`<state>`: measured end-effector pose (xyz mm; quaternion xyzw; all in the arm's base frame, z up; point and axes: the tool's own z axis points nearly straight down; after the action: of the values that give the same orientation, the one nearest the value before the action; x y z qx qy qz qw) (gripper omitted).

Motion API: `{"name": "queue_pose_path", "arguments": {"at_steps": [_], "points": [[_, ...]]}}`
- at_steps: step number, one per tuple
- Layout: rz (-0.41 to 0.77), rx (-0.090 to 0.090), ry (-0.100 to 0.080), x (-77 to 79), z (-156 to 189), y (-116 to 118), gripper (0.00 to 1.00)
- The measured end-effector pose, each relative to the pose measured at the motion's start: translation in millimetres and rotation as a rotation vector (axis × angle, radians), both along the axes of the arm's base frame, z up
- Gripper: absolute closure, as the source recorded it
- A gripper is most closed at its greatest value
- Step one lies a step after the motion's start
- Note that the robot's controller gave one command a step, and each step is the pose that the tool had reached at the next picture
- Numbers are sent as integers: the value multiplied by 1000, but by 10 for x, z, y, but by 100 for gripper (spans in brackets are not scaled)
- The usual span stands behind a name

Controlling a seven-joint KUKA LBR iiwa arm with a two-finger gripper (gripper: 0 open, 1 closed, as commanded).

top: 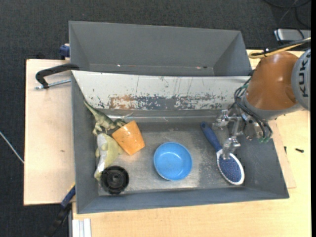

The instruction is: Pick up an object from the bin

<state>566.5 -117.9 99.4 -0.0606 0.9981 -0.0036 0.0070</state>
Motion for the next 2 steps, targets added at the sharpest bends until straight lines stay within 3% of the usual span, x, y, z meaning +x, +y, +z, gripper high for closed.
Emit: {"name": "queue_pose_path", "arguments": {"at_steps": [2], "points": [[0,-1,1,-2,0,-4,100]]}}
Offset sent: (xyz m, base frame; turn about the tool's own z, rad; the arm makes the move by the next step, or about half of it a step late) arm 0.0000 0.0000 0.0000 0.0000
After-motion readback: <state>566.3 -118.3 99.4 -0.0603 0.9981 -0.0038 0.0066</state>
